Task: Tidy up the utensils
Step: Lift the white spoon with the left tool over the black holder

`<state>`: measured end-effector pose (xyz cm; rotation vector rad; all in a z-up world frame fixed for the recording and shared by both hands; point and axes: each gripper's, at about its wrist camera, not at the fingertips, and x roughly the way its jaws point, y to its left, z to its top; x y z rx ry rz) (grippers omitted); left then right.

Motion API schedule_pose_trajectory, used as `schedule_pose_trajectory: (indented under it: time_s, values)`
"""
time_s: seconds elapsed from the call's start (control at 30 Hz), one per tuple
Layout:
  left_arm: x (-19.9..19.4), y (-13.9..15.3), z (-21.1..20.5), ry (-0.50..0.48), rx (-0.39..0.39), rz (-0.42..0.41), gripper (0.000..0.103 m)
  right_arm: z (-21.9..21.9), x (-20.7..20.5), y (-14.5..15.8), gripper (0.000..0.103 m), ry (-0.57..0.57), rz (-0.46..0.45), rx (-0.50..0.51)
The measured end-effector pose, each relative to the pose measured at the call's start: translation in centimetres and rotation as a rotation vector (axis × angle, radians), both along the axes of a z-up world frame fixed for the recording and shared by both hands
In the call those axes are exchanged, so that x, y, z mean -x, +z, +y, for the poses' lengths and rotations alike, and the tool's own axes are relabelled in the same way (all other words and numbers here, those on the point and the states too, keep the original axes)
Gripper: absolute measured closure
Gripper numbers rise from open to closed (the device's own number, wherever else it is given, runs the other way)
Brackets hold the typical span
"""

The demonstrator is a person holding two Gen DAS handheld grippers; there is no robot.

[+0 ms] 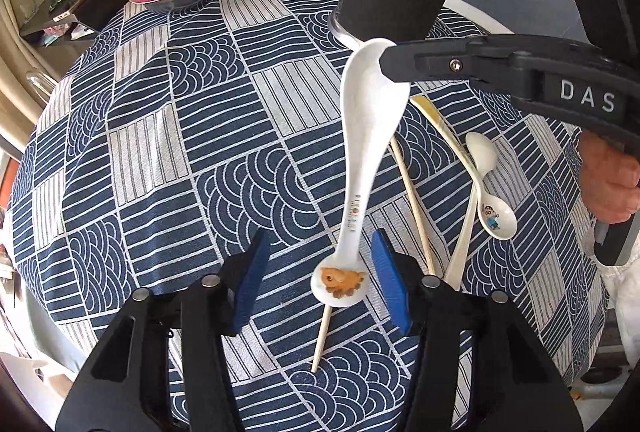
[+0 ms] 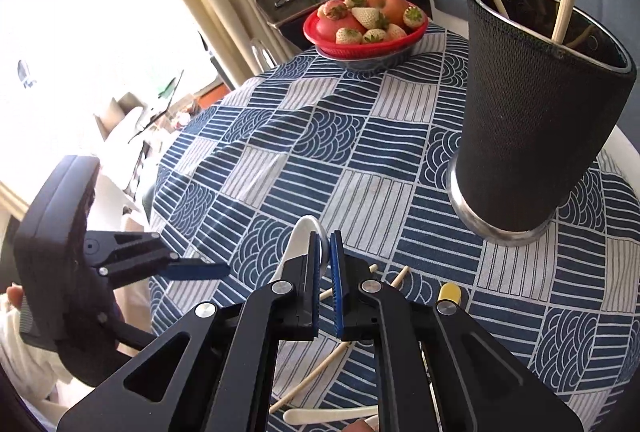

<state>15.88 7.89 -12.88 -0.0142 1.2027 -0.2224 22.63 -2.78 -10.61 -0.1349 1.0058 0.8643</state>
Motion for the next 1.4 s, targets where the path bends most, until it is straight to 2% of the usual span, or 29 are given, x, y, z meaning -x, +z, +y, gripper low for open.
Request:
schedule_pose_trajectory:
  time_s: [0.03,0.07,0.17,0.37,0.6,0.97,1.4]
  values:
    - [0.0,-0.1,-0.1,-0.003,0.018,0.007,0.071,0.0,0.1,0.2,0.098,-0.001,-0.002,-0.009]
    - [0.1,-0.2,-0.2,-0.004,0.029,0.009,0.076,0.0,0.2,0.4,0.098,0.0,-0.003,-0.017]
    - [0.3,0.0,-0.3,-0.003,0.04,0.005,0.077,0.0,0.6,0.9,0.098,0.007,-0.024,-0.012]
    - [-0.2,1.4,-0.8,-0.019,0.015,-0.017,0.077,-0.9,0.9,2.3,0.098,-0.013,-0.053,-0.037]
    - [-1.7,4.4,-1.5,-0.036,0.029,-0.065,0.077,-2.6,1.0,5.8,0.098,-0.052,-0.128,-0.064]
    - [-4.6,9.8,-4.5,-0.14,0.027,-0.15,0.077,-5.5,0.9,12.3,0.097,-0.13,-0.286,-0.059]
    - [-8.4,15.5,-7.4,-0.273,0.026,-0.266,0.078,-8.1,0.1,18.5,0.098,-0.238,-0.438,-0.027]
